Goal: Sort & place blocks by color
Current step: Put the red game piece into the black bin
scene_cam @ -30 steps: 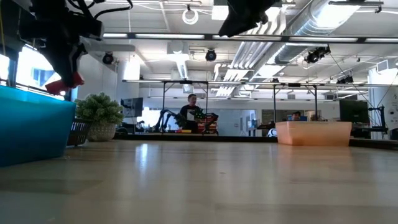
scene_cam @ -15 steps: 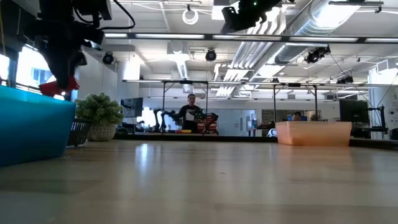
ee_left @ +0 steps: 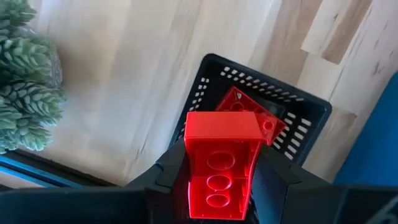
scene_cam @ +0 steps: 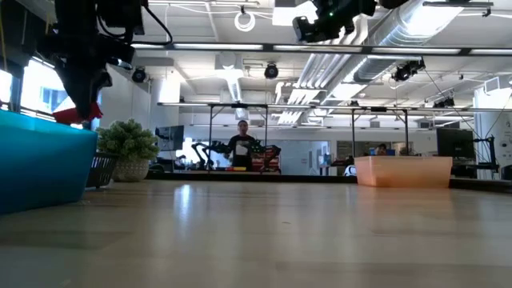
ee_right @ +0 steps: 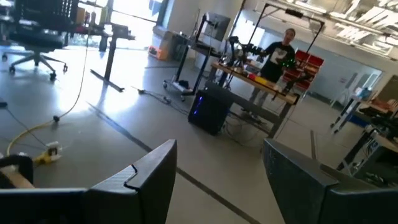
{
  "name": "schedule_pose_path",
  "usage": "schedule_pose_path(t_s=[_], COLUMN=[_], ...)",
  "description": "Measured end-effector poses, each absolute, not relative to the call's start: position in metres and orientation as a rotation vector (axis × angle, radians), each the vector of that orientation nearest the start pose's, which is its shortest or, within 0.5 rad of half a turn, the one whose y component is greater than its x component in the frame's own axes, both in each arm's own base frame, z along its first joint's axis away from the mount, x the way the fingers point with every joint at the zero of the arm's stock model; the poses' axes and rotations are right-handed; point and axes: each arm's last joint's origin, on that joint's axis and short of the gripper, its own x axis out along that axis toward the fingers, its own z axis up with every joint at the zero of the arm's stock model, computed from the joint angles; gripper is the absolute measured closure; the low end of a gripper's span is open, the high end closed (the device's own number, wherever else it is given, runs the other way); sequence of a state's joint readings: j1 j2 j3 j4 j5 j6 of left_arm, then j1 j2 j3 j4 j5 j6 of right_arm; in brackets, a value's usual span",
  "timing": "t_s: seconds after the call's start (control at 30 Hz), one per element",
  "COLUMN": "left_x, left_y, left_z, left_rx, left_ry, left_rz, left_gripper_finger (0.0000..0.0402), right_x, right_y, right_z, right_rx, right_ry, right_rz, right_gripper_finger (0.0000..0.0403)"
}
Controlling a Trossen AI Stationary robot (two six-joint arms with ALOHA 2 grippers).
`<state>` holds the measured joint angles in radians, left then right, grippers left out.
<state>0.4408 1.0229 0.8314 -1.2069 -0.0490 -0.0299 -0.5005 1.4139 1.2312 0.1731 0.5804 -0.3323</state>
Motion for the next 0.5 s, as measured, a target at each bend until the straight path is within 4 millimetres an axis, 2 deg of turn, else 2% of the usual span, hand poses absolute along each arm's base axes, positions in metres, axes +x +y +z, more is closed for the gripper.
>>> schedule_pose_path(t_s=[0.2,0.4,0.5], left_x=[0.140,0.153,0.159], left_y=[0.071,0.075,0.078], left_z=[0.239,0.224,0.216], left_rx=[-0.285,-0.331,-0.347], left_ry=[1.440,1.533,1.587], left_rz=[0.396,0.312,0.326], left_gripper_finger=[0.0297,0.0297,0.0297], right_x=[0.277,0.282,0.285], right_y=[-0.165,-0.154,-0.147], right_z=[0.368,0.363,0.361], right_rx=[-0.289,-0.295,-0.302], right_ry=[0.287,0.334,0.361], right_rz=[-1.053,-1.005,-0.977], right_gripper_finger=[0.0178,0.0178,0.0178])
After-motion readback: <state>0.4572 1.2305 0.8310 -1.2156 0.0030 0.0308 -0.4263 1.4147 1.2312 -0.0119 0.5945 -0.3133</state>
